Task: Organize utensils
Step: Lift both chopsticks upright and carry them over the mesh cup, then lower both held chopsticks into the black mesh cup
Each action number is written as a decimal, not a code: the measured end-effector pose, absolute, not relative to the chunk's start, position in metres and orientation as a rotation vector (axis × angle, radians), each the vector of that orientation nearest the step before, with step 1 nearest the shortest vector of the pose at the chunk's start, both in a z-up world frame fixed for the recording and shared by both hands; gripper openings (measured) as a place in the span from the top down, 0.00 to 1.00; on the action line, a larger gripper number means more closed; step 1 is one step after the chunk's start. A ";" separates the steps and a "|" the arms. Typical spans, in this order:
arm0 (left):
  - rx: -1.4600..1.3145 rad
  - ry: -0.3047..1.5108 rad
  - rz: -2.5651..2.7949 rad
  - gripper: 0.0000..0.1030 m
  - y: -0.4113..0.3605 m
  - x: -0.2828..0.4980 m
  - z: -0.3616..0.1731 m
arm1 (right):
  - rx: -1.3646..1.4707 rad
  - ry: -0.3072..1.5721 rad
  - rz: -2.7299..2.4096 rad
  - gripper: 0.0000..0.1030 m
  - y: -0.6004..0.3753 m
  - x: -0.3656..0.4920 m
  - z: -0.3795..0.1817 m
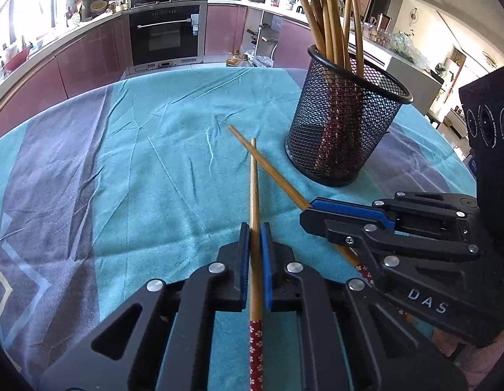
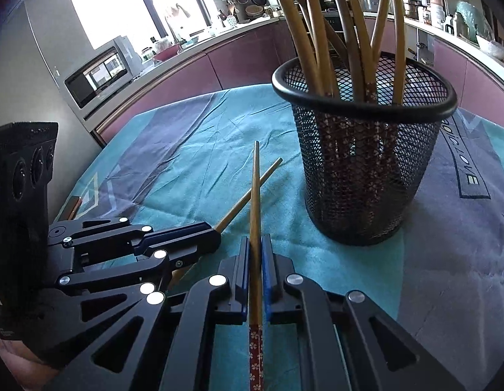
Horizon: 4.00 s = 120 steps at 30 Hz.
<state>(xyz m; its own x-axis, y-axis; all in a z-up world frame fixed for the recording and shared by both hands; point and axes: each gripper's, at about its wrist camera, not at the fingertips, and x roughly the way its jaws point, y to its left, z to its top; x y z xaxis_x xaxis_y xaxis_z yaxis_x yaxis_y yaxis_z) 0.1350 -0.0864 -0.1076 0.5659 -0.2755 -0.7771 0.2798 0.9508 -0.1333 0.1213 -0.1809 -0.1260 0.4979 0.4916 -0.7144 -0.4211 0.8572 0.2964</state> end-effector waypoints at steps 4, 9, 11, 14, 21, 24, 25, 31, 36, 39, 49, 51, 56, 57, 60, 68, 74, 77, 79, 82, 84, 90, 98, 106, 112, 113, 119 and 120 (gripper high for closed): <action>-0.005 0.899 -0.334 0.93 -0.084 0.130 -0.103 | 0.089 0.861 0.577 0.94 -0.182 0.114 -0.116; -0.017 0.878 -0.347 0.93 -0.079 0.122 -0.094 | 0.089 0.824 0.598 0.94 -0.185 0.103 -0.105; -0.025 0.867 -0.355 0.93 -0.076 0.118 -0.089 | 0.091 0.808 0.605 0.94 -0.188 0.098 -0.100; -0.036 0.851 -0.362 0.93 -0.073 0.112 -0.083 | 0.097 0.781 0.611 0.94 -0.193 0.092 -0.092; -0.051 0.814 -0.386 0.93 -0.066 0.097 -0.068 | 0.105 0.729 0.611 0.94 -0.205 0.080 -0.079; -0.060 0.808 -0.396 0.93 -0.065 0.094 -0.064 | 0.119 0.703 0.614 0.94 -0.212 0.075 -0.073; -0.062 0.804 -0.399 0.93 -0.065 0.092 -0.062 | 0.118 0.696 0.615 0.94 -0.213 0.073 -0.072; -0.082 0.785 -0.423 0.93 -0.062 0.085 -0.055 | 0.115 0.652 0.610 0.94 -0.221 0.064 -0.063; -0.088 0.761 -0.442 0.93 -0.062 0.083 -0.048 | 0.127 0.633 0.593 0.94 -0.225 0.062 -0.059; -0.098 0.750 -0.461 0.93 -0.061 0.081 -0.043 | 0.141 0.623 0.586 0.94 -0.231 0.062 -0.059; -0.093 0.712 -0.494 0.93 -0.069 0.075 -0.030 | 0.160 0.590 0.572 0.94 -0.243 0.059 -0.051; -0.092 0.704 -0.500 0.93 -0.068 0.075 -0.029 | 0.165 0.586 0.571 0.94 -0.243 0.060 -0.050; -0.090 0.694 -0.504 0.93 -0.071 0.075 -0.026 | 0.167 0.576 0.567 0.94 -0.247 0.060 -0.047; -0.091 0.692 -0.504 0.93 -0.071 0.075 -0.025 | 0.168 0.574 0.566 0.94 -0.247 0.059 -0.046; -0.091 0.684 -0.506 0.93 -0.071 0.074 -0.024 | 0.171 0.565 0.563 0.94 -0.249 0.059 -0.042; -0.104 0.675 -0.510 0.93 -0.070 0.080 -0.020 | 0.169 0.542 0.560 0.94 -0.250 0.059 -0.034; -0.100 0.663 -0.513 0.93 -0.074 0.082 -0.016 | 0.167 0.530 0.551 0.94 -0.252 0.062 -0.029; -0.096 0.658 -0.515 0.93 -0.076 0.083 -0.014 | 0.164 0.524 0.548 0.94 -0.253 0.062 -0.027; -0.094 0.655 -0.514 0.93 -0.076 0.083 -0.014 | 0.163 0.522 0.547 0.94 -0.254 0.063 -0.026; -0.090 0.652 -0.514 0.93 -0.076 0.083 -0.013 | 0.164 0.519 0.544 0.94 -0.256 0.064 -0.025; -0.090 0.649 -0.515 0.93 -0.076 0.083 -0.012 | 0.162 0.516 0.540 0.94 -0.256 0.064 -0.023; -0.084 0.632 -0.517 0.93 -0.077 0.085 -0.006 | 0.160 0.496 0.535 0.94 -0.259 0.062 -0.017; -0.087 0.613 -0.526 0.93 -0.079 0.088 0.001 | 0.153 0.474 0.529 0.94 -0.261 0.063 -0.010; -0.090 0.595 -0.531 0.93 -0.081 0.090 0.007 | 0.158 0.457 0.524 0.94 -0.264 0.066 -0.003; -0.086 0.572 -0.534 0.93 -0.083 0.093 0.016 | 0.159 0.445 0.520 0.94 -0.267 0.069 0.002; -0.085 0.569 -0.534 0.93 -0.084 0.094 0.017 | 0.159 0.442 0.518 0.94 -0.268 0.070 0.003; -0.078 0.541 -0.538 0.93 -0.088 0.096 0.028 | 0.160 0.428 0.517 0.94 -0.270 0.072 0.008; -0.079 0.537 -0.539 0.93 -0.088 0.096 0.030 | 0.160 0.426 0.517 0.94 -0.270 0.073 0.009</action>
<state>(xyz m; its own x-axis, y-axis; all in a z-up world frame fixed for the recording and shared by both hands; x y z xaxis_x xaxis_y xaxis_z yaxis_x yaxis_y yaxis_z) 0.0964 -0.0881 0.0299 0.7243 -0.5085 -0.4656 0.4681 0.8585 -0.2093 0.0727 -0.2703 0.0089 0.7844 0.5099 -0.3532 -0.4446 0.8592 0.2532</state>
